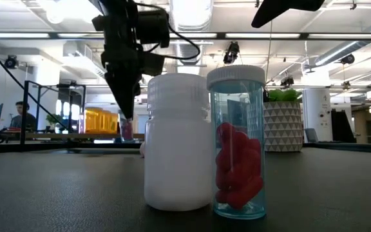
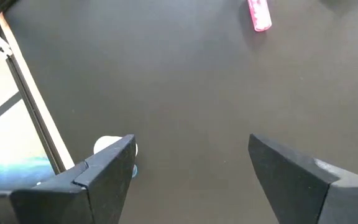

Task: Pick and place medicine bottles onto shelf by color
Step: Put the bottom left blue pill bottle on the center of the table

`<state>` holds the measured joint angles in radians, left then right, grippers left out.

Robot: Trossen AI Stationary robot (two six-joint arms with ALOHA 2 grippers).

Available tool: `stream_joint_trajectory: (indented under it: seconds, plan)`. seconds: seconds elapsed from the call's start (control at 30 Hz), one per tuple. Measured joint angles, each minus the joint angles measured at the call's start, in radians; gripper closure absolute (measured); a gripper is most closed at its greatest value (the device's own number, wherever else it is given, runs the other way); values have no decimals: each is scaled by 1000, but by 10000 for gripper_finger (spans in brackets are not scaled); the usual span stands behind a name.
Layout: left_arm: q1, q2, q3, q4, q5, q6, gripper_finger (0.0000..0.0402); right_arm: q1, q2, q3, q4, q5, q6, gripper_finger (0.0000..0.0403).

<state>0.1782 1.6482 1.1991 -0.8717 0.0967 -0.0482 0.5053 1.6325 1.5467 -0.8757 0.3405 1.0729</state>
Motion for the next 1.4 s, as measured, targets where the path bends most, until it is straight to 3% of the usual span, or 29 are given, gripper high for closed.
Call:
stream_joint_trajectory:
  seconds: [0.23,1.07,1.4]
  plan:
    - [59,25,-2,5,5,74,296,0,0,0,0,0,-3,103]
    - [97,44,-43,57,3,186,295,0,0,0,0,0,0,97]
    - [97,44,-43,77,3,186,232,0,0,0,0,0,-2,96]
